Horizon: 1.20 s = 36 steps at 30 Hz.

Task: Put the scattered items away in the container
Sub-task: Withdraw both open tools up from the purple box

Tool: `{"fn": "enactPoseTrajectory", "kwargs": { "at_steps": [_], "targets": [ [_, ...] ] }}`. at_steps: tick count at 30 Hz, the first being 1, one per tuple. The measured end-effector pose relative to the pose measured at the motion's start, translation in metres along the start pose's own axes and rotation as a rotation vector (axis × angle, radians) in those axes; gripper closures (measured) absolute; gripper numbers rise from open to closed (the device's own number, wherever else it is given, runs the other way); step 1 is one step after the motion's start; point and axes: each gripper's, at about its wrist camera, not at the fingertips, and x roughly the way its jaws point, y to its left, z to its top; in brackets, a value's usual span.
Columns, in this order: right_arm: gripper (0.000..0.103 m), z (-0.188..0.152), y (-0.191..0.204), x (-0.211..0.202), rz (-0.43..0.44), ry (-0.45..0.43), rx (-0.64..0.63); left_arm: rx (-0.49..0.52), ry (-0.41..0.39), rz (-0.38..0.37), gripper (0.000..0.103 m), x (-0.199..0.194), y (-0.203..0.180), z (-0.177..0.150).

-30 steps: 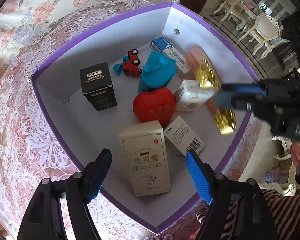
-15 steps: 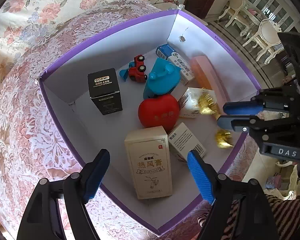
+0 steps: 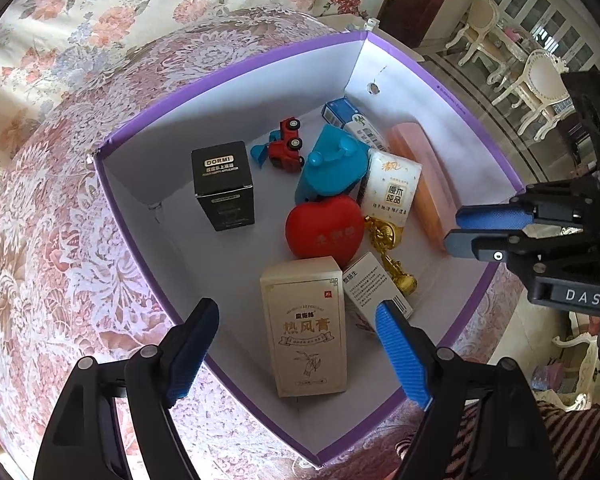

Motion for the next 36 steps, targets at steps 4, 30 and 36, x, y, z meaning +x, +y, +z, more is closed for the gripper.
{"fn": "enactPoseTrajectory", "kwargs": {
  "at_steps": [4,30,36],
  "targets": [
    [0.056,-0.001,0.002,-0.003,-0.004,-0.006,0.021,0.008,-0.006,0.005,0.021,-0.006,-0.001,0.0],
    [0.001,0.017,0.005,-0.017,-0.035,-0.022,0.067,-0.1,-0.098,0.079,0.0,-0.042,-0.008,0.004],
    [0.001,0.03,-0.014,-0.023,-0.03,-0.009,-0.054,-0.271,-0.107,0.158,0.0,-0.041,-0.017,0.003]
  ]
}}
